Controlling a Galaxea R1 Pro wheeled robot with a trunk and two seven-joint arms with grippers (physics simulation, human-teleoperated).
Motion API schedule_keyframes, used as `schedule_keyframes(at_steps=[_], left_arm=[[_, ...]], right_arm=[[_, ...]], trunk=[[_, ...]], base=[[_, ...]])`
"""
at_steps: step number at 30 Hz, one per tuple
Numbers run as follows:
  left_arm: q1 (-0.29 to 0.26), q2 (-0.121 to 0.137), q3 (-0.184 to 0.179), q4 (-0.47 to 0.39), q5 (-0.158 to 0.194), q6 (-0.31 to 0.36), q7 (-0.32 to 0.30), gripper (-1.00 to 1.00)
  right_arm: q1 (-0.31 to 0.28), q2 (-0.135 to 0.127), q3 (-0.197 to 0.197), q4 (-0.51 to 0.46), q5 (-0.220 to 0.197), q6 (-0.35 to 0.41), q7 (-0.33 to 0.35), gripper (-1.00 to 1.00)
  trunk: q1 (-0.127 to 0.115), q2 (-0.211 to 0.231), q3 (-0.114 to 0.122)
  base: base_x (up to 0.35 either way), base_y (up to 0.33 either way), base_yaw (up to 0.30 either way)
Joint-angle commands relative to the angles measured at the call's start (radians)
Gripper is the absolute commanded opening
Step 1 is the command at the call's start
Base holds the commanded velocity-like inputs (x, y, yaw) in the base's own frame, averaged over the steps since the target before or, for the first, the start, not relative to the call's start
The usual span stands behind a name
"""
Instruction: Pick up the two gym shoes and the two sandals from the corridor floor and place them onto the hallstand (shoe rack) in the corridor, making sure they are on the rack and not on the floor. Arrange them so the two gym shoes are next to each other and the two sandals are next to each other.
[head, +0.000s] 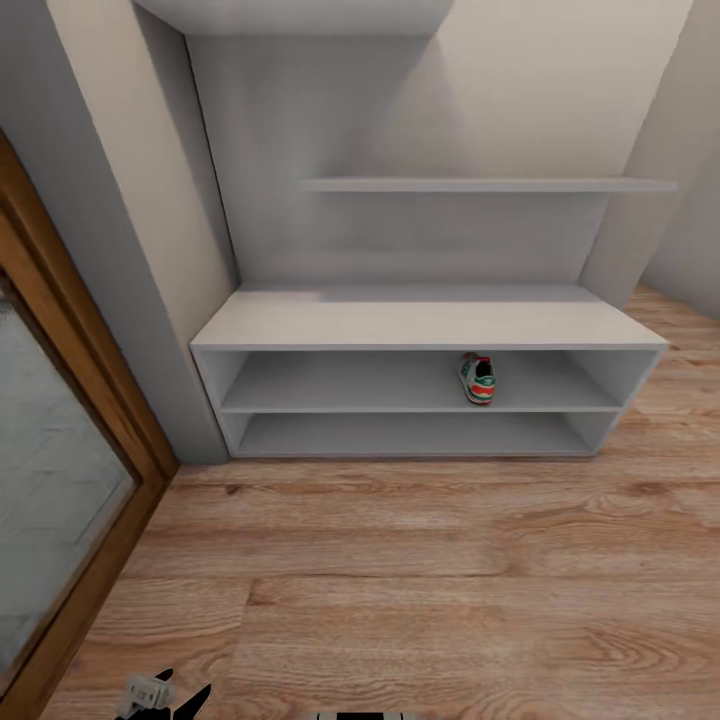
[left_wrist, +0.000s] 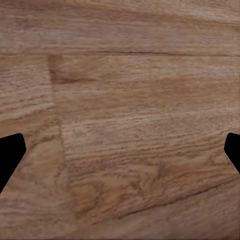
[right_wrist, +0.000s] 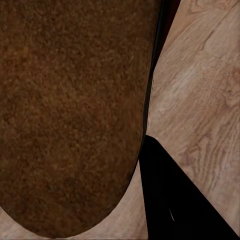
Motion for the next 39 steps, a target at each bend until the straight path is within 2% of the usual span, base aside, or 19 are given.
schedule_keyframes(at_steps=[1,9,23,24,26,27,30,31,35,36,38,39], left_arm=[[-0.001,0.000,0.001,0.002,0.006,0.001,-0.007,1.00],[-0.001,0.000,0.001,0.002,0.006,0.002,-0.006,1.00],[-0.001,-0.003,0.000,0.000,0.004,0.001,-0.006,1.00],[-0.001,-0.006,-0.004,0.000,0.000,-0.001,-0.008,1.00],[-0.001,-0.014,-0.005,0.000,-0.001,-0.002,-0.009,1.00],[-0.001,-0.020,-0.006,0.000,-0.002,-0.002,-0.009,1.00],[-0.001,-0.030,-0.006,0.000,-0.004,-0.002,-0.008,1.00],[-0.001,-0.034,-0.007,0.000,-0.005,-0.002,-0.008,1.00],[0.000,-0.042,-0.007,0.000,-0.006,-0.002,-0.008,1.00],[0.000,-0.046,-0.007,0.000,-0.006,-0.002,-0.008,1.00],[0.000,-0.050,-0.008,0.000,-0.007,-0.002,-0.008,1.00],[0.000,-0.054,-0.008,0.000,-0.007,-0.002,-0.008,1.00]], right_arm=[[-0.001,0.000,-0.009,0.000,0.003,-0.002,0.007,-1.00],[-0.001,0.000,-0.007,0.000,0.002,-0.002,0.010,-1.00],[-0.001,0.000,-0.007,-0.001,0.002,-0.002,0.011,-1.00],[-0.002,0.001,0.005,0.004,0.025,-0.001,0.011,-1.00],[-0.002,0.017,0.056,0.017,0.062,-0.001,0.010,-1.00],[-0.002,0.033,0.096,0.020,0.082,-0.001,0.008,-1.00],[-0.003,0.059,0.159,0.017,0.101,-0.001,0.007,-1.00],[-0.003,0.076,0.205,0.011,0.108,-0.001,0.006,-1.00],[-0.003,0.115,0.313,-0.016,0.116,0.000,0.005,-1.00],[-0.003,0.139,0.376,-0.038,0.118,0.001,0.004,-1.00],[-0.004,0.166,0.442,-0.062,0.120,0.002,0.003,-1.00],[-0.004,0.195,0.510,-0.088,0.122,0.005,0.001,-1.00]], trunk=[[0.000,0.000,-0.001],[0.000,0.000,-0.001],[0.000,0.000,-0.001],[0.000,0.000,-0.001],[0.000,0.000,-0.001],[0.000,0.000,-0.001],[0.000,0.000,-0.001],[0.000,0.000,-0.001],[0.000,0.000,-0.001],[0.000,0.000,-0.001],[0.000,0.000,-0.001],[0.000,0.000,-0.001]], base=[[0.000,0.310,0.000],[0.000,0.275,0.000],[0.000,0.028,0.000],[0.000,0.000,0.000],[0.000,0.000,0.000],[0.000,0.000,0.000],[0.000,0.000,0.000],[0.000,0.000,0.000],[0.000,0.000,0.000],[0.000,0.000,0.000],[0.000,0.000,0.000],[0.000,0.000,0.000]])
